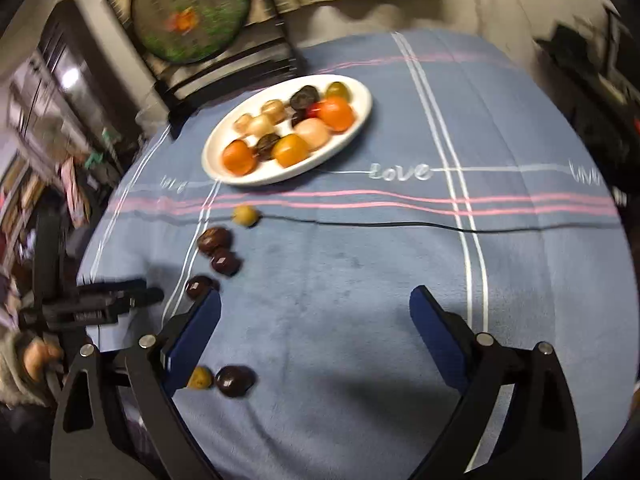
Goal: Organize fruits
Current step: 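Move both open tools back toward the remaining fruits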
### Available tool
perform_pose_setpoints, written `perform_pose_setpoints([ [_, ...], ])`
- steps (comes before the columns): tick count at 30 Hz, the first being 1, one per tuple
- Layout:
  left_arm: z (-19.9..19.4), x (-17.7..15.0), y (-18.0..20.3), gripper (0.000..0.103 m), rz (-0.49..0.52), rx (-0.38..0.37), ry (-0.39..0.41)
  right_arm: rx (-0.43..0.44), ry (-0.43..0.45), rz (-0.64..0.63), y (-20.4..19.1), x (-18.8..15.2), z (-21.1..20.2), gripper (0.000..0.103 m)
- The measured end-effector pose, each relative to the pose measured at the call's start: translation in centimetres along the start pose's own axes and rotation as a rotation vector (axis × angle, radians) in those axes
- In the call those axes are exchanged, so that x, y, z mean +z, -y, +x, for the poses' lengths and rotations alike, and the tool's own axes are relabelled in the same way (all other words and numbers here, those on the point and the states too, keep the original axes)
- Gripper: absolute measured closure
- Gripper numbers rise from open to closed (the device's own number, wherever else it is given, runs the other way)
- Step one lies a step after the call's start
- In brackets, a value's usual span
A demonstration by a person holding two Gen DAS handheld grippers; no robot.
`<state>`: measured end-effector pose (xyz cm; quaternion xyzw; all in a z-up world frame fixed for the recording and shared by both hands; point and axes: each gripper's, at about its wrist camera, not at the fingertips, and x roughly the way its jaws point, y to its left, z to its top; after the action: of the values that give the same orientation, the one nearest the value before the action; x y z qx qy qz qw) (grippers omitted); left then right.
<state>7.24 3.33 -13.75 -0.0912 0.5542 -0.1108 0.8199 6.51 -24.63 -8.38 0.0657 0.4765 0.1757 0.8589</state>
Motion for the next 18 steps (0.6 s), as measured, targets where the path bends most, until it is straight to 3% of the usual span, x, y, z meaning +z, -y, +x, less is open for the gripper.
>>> perform_pose_setpoints([
  [6,-0.1,-0.8,0.9,0.021,0.015,-0.005,-0.026,-0.013,0.017,-0.069,-1.4,-0.5,-1.5,0.007],
  [13,0.3,-1.5,1.0,0.021,0.022,0.017,-0.051,-0.019,-0.032,-0.078,-1.6,-1.6,-1.1,0.007],
  [18,1.5,0.1,1.7,0.021,0.039,0.041,-0.043,-0.041,-0.054,-0.075,-1.0,-2.4,-1.6,0.007],
])
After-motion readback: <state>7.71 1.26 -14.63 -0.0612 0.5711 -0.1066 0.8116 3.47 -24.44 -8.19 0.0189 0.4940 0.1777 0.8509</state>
